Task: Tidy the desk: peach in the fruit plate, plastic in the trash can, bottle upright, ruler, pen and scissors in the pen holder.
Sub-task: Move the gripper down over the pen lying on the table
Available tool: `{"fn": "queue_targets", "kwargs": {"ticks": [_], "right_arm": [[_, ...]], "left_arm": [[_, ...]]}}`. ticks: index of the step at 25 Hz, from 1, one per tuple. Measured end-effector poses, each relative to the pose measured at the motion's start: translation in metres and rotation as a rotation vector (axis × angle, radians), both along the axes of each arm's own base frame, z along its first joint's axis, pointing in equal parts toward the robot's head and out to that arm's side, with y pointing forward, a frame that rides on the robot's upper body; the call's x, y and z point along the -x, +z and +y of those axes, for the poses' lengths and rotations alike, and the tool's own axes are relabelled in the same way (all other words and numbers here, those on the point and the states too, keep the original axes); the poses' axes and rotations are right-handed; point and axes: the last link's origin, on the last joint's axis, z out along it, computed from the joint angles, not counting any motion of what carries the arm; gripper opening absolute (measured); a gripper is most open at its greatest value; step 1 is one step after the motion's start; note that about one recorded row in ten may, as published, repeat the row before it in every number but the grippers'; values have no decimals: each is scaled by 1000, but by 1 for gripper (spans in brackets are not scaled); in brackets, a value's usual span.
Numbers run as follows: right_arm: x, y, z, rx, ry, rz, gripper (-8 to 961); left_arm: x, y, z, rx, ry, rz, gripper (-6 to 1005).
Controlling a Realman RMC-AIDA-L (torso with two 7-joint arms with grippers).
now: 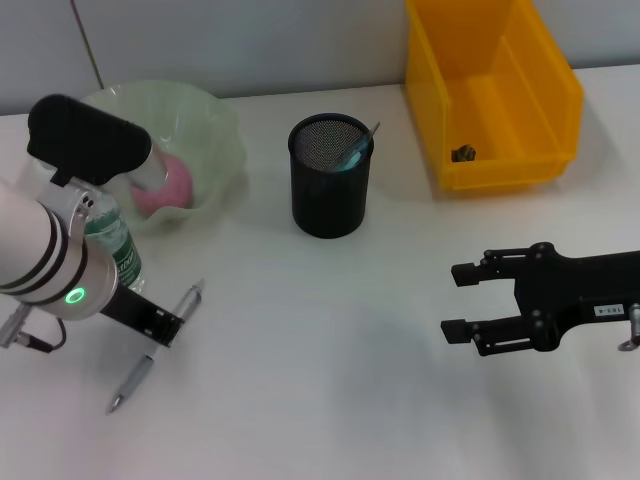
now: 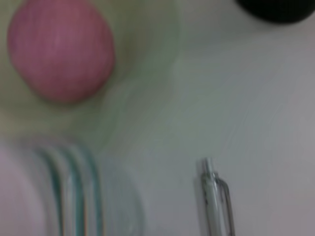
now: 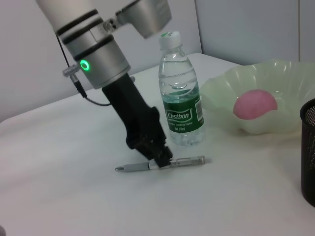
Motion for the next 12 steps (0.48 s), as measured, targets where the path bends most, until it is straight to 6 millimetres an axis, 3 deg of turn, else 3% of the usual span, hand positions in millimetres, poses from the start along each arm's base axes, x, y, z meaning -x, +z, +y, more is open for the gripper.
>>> {"fn": "queue_targets", "kwargs": {"ticks": [7, 12], "right_arm": [[0, 0, 0, -2, 0, 0, 762], [-1, 1, 0, -2, -4, 0, 762]], "left_arm": [[-29, 2, -6, 18, -90, -34, 149], [-29, 2, -6, 18, -93, -30, 132]]}}
